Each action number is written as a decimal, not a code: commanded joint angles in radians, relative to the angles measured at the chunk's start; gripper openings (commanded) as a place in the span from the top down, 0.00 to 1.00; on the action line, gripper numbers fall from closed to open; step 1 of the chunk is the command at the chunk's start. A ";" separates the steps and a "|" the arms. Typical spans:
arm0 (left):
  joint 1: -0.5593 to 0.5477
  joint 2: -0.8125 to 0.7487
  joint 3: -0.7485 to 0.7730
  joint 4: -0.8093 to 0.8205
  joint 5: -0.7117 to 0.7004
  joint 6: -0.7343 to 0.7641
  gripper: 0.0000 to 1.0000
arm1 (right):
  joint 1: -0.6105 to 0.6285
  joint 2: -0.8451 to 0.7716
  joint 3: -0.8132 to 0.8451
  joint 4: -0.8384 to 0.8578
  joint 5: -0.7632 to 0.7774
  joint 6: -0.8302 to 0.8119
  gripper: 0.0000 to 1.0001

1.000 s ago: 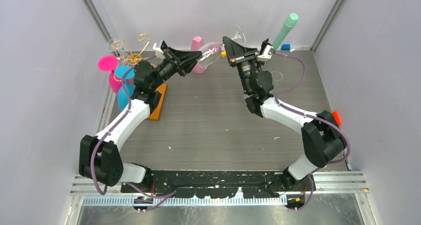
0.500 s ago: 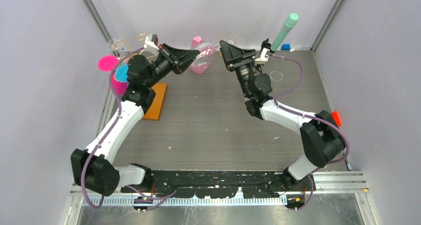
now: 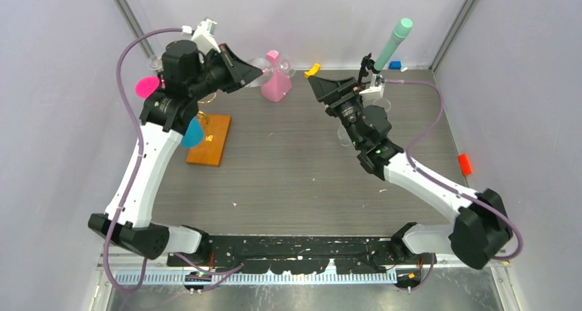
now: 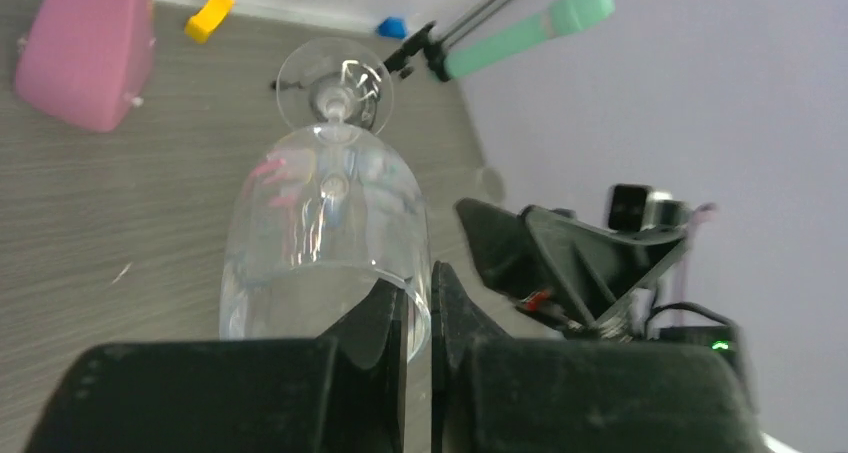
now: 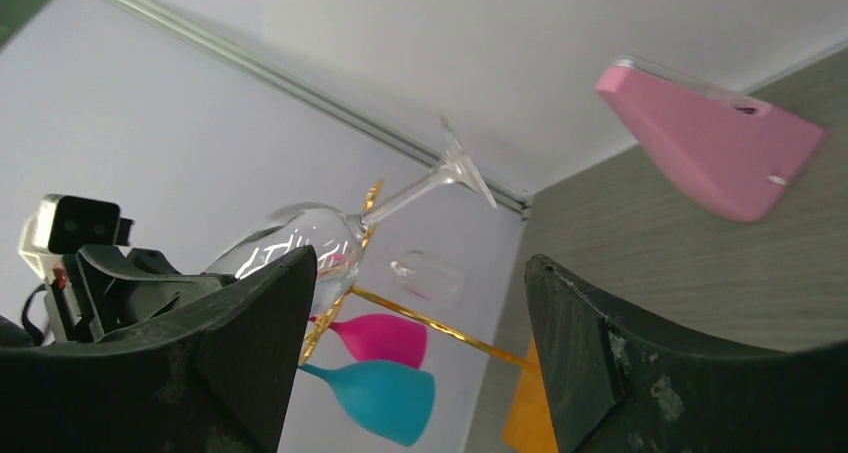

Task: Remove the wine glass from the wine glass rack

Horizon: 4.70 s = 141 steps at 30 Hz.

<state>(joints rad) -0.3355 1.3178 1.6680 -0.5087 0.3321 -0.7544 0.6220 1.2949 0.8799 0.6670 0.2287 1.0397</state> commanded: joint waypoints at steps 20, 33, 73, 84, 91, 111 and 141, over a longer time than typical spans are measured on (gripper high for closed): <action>-0.314 0.653 0.630 -0.722 -0.233 0.469 1.00 | 0.004 -0.160 0.131 -0.893 0.321 -0.334 0.20; -0.383 0.893 0.829 -0.770 -0.207 0.442 1.00 | -0.002 -0.196 0.088 -0.974 0.328 -0.329 0.20; -0.385 0.737 0.785 -0.531 -0.137 0.427 0.42 | -0.005 -0.245 0.103 -1.015 0.308 -0.303 0.19; -0.324 0.275 0.415 -0.364 -0.365 0.535 0.06 | -0.005 -0.214 0.116 -1.004 0.278 -0.300 0.18; -0.050 0.004 0.238 -0.269 -0.307 0.466 0.00 | -0.010 -0.166 0.125 -0.979 0.232 -0.294 0.19; 0.841 -0.060 0.109 -0.212 0.087 0.098 0.03 | -0.064 -0.100 0.148 -0.963 0.137 -0.305 0.18; 0.962 -0.012 -0.143 -0.121 0.243 -0.056 0.56 | -0.118 -0.099 0.083 -0.898 0.087 -0.277 0.19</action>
<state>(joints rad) 0.6178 1.3090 1.5444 -0.6804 0.5400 -0.8047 0.5083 1.2179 0.9657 -0.2794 0.3080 0.7563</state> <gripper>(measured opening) 0.483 0.810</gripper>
